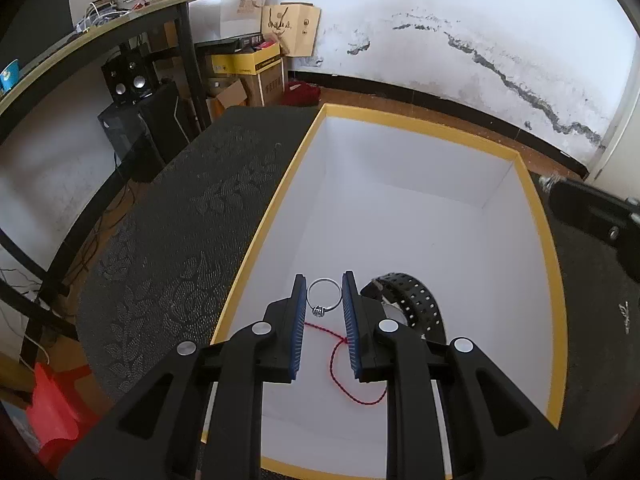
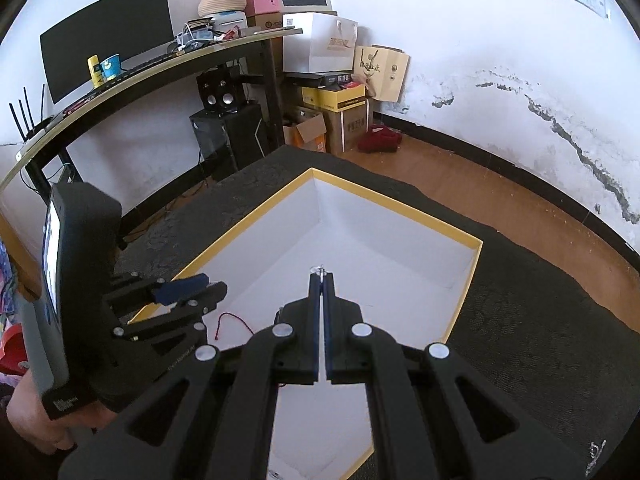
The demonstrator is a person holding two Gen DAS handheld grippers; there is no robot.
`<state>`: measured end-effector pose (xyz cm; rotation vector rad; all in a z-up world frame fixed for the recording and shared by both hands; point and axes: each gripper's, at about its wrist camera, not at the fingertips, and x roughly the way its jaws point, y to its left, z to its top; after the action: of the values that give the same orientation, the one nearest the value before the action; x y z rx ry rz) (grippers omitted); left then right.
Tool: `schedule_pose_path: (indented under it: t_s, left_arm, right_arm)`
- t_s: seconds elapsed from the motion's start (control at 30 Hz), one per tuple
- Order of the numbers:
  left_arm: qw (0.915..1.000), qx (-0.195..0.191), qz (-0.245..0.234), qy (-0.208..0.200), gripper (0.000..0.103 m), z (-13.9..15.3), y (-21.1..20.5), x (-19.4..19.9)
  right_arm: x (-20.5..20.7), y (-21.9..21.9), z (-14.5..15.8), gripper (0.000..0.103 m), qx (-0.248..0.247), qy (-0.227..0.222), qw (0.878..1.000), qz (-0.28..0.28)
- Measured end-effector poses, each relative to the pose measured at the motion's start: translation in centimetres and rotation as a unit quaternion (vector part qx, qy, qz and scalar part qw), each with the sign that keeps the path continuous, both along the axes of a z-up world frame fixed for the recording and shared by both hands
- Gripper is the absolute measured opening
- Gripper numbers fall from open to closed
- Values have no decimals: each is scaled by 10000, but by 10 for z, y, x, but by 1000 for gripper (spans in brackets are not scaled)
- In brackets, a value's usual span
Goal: Organize jewelry
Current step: 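Lower the ring into the box and open the left tool, then lower the charm into the box and open the right tool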
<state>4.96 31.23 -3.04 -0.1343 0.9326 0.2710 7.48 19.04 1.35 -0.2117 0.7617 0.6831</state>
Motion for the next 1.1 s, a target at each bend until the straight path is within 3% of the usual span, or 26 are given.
schedule_pose_path:
  t_s: [0.33,0.4,0.47,0.53,0.57,0.87,1.1]
  left_arm:
    - [9998,79,38,174,20,-15,0,5]
    - [9997,159,63,158,33,-14,0,6]
    - [9998,133,146,76,82,-10,-2,3]
    - [9998,161,103,-41,85,-5,-5,1]
    - [9997,221,92,-43,91,-4,-7,1]
    - [9998,189,-53,-41,93,-4,-13,-4]
    - [9997,219,-65,-3,93,-6,-8,-8]
  right_arm:
    - [0,-1,-2,2,5,18,10000,-23]
    - [1,-2,-2,2,15,23,10000,-45]
    - [2,-3,-2,2,27,16,10000,-58]
    - [4,-2,-1,2,38,13,10000,-81]
    - [5,-2,-1,2,42,19,10000,-85]
    - [12,3,-10,2,-25,123,9999,-84]
    - [35,19,-53,2,-456,560,9974,-82]
